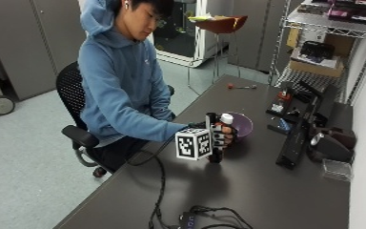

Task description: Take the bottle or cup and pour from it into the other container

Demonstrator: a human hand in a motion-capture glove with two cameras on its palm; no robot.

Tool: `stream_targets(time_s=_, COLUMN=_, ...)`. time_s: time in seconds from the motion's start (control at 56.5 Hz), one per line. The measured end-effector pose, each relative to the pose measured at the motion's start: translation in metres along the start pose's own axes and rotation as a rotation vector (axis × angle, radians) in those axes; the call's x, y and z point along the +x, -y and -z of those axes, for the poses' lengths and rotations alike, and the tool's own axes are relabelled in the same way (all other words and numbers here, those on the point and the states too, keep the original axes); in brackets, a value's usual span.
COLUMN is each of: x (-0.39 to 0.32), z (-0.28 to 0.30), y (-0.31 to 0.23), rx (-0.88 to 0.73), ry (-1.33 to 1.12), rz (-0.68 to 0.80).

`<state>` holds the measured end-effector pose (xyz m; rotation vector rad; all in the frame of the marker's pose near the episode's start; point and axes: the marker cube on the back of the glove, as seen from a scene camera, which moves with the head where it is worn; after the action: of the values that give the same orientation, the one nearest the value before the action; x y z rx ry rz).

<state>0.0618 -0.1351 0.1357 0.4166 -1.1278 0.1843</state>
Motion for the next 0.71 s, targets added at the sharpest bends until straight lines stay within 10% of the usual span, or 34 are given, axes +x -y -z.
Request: stream_targets(time_s=0.708, x=-0.112, z=-0.073, y=0.043, rx=-0.877, ry=-1.573, rz=0.138)
